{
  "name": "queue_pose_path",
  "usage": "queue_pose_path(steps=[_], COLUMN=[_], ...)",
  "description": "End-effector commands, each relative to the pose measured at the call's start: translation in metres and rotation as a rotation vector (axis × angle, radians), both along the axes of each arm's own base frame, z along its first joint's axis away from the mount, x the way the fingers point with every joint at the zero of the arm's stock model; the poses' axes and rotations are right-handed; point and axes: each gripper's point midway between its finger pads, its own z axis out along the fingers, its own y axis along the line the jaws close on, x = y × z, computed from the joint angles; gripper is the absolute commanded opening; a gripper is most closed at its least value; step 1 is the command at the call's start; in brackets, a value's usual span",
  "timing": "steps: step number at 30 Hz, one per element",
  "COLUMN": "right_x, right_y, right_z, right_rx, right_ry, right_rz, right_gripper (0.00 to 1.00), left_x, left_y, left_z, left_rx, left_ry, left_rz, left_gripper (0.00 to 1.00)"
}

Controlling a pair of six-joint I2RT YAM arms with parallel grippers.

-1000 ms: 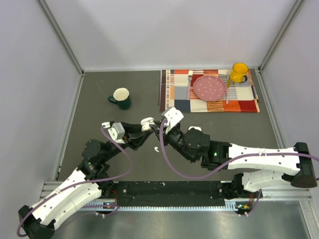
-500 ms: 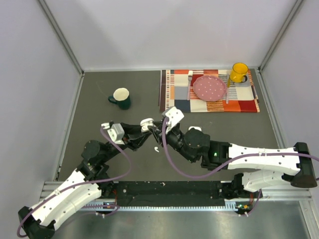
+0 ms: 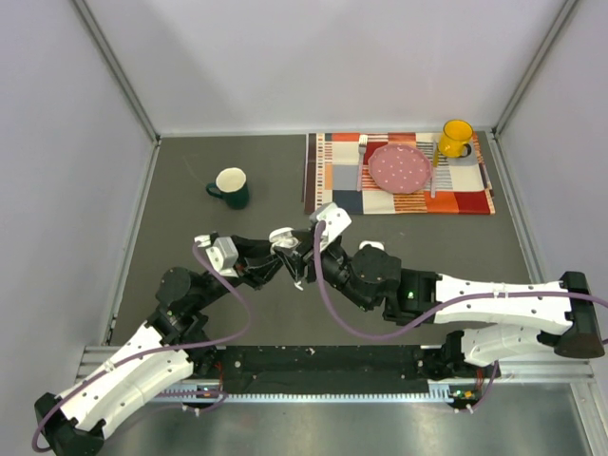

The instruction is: Insert the wireless bluetooth earbuds into the charging case

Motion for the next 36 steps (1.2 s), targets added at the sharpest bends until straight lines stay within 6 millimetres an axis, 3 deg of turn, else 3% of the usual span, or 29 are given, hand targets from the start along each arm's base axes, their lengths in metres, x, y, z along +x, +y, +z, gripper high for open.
queue_pose_path(steps=[1,7,15,23,24,25,29,36], right_x=[-0.006,0.003,0.012,0.02,0.022,0.024,0.04,0.048], right_y=[-0.009,-0.044,-0.071,-0.075,-0.073,-0.075,-0.087,-0.117], right_z=[0.032,0.058,0.066,0.049,0.039,0.043,0.029,0.001], right_rx=[0.12,0.286,0.402,0.398,0.36,0.367,0.349,0.317], right_ry=[-0.003,-0.003,0.067,0.144,0.163,0.174,0.268,0.398], right_rz=[-0.008,-0.087,-0.119,-0.155,-0.165,-0.174,-0.299,-0.394], right_gripper=[0.58,0.86,0.88,0.9,0.9,0.91,0.93,0.95], left_x=[-0.006,-0.006,-0.007,-0.01,-0.011,-0.011,-0.013,-0.017], left_y=[0.002,0.002,0.004,0.006,0.007,0.007,0.01,0.011], left_z=[0.023,0.023,0.024,0.027,0.027,0.027,0.027,0.03], left_rx=[-0.059,-0.062,-0.07,-0.078,-0.081,-0.08,-0.083,-0.074], left_ry=[-0.07,-0.068,-0.066,-0.071,-0.073,-0.074,-0.086,-0.098], left_rz=[-0.013,-0.011,-0.009,-0.012,-0.012,-0.01,-0.006,-0.018], left_gripper=[0.0,0.0,0.0,0.0,0.0,0.0,0.0,0.0])
